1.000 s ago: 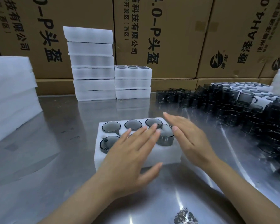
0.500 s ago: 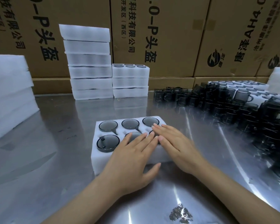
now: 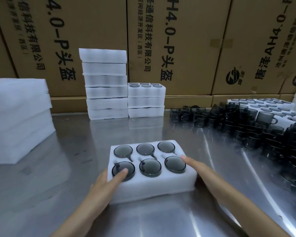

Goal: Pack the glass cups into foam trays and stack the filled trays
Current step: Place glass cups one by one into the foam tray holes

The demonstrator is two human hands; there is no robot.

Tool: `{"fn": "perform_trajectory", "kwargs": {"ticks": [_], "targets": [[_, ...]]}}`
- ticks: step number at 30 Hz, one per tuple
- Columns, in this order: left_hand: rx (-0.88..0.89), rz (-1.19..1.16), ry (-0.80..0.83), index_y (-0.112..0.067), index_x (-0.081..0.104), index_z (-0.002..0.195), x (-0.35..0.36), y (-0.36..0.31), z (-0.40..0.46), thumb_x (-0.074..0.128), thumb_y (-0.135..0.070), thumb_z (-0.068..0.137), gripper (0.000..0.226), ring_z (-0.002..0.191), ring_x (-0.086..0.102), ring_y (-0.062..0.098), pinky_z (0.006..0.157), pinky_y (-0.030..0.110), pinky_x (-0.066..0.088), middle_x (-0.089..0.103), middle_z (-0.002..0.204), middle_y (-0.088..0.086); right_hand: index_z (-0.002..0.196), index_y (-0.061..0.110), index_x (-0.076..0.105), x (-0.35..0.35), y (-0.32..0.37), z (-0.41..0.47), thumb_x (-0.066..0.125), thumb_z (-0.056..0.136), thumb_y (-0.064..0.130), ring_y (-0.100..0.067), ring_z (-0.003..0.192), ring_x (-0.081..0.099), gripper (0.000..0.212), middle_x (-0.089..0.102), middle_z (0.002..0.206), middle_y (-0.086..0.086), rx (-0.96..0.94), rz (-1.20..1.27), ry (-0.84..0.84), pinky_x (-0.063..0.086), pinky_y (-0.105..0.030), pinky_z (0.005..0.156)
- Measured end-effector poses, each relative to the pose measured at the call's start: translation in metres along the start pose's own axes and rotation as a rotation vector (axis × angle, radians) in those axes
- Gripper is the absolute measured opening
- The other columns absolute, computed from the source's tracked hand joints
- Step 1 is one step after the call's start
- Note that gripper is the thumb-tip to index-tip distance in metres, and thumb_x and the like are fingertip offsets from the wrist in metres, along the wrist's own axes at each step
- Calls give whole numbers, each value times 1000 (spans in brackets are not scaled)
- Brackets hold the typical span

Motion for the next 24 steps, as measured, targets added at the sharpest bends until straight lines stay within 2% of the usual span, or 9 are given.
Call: {"fn": "perform_trajectory", "kwargs": {"ticks": [4, 6, 8, 11, 13, 17, 20, 22, 24], "targets": [[11, -343, -55, -48, 59, 113, 9, -6, 16, 63, -49, 67, 46, 115, 58, 11, 108, 45, 34, 67, 114, -20, 126, 17, 61, 7, 17, 11, 61, 82, 40, -24, 115, 60, 50, 64, 124, -8, -71, 488, 130, 51, -36, 93], [34, -503, -40, -42, 63, 111, 17, -15, 29, 60, -29, 79, 35, 94, 68, 6, 78, 34, 53, 71, 105, -14, 129, 12, 58, 12, 34, 20, 60, 82, 31, -26, 115, 60, 50, 62, 126, -12, -142, 709, 124, 55, -36, 84], [31, -629, -89, -39, 65, 108, 24, -24, 44, 55, -20, 81, 34, 78, 70, 7, 57, 27, 52, 73, 96, -11, 128, 10, 58, 18, 50, 33, 60, 82, 29, -27, 114, 61, 50, 63, 124, -13, -217, 853, 70, 53, -39, 87], [89, -701, -211, -37, 65, 108, 33, -39, 66, 54, -15, 81, 37, 82, 69, 9, 64, 31, 52, 72, 100, -8, 128, 10, 56, 34, 68, 56, 60, 83, 30, -30, 116, 59, 50, 63, 125, -14, -219, 966, 12, 42, -44, 101], [140, -682, -247, -39, 62, 113, 39, -48, 81, 54, -13, 82, 41, 95, 67, 11, 78, 35, 53, 70, 107, -9, 125, 11, 59, 51, 71, 72, 64, 83, 32, -29, 110, 63, 47, 66, 119, -13, -120, 965, 39, 49, -43, 93], [179, -518, -245, -44, 44, 133, 41, -53, 109, 57, -35, 76, 59, 121, 53, 12, 105, 44, 40, 57, 131, -13, 113, 15, 63, 66, 68, 106, 69, 80, 33, -21, 86, 72, 38, 73, 100, -7, 104, 880, -49, 57, -29, 59], [288, -384, -97, -36, 29, 145, 38, -50, 134, 55, -40, 91, 60, 137, 34, 9, 116, 39, 27, 39, 149, -9, 114, 14, 62, 56, 76, 138, 68, 81, 32, -20, 82, 71, 38, 74, 93, -7, 132, 896, -180, 56, -29, 55], [351, 59, -22, -30, 19, 148, 39, -33, 150, 39, -36, 101, 51, 143, 20, 7, 119, 34, 13, 22, 157, -5, 116, 14, 60, 46, 88, 162, 67, 82, 32, -21, 84, 69, 39, 74, 94, -7, 89, 977, -219, 57, -30, 53], [347, 700, 16, -34, 7, 151, 39, 2, 162, 27, -55, 98, 61, 146, 2, 8, 118, 34, 0, -1, 160, -7, 118, 15, 60, 35, 104, 189, 67, 83, 33, -21, 88, 68, 41, 72, 99, -7, 43, 1039, -230, 59, -32, 57]]}}
Point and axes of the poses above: each hand's wrist, its own z-axis towards the middle knuckle, its own x-axis out of the palm, y = z × x, the point moved 3 cm from there along z, towards the middle knuckle
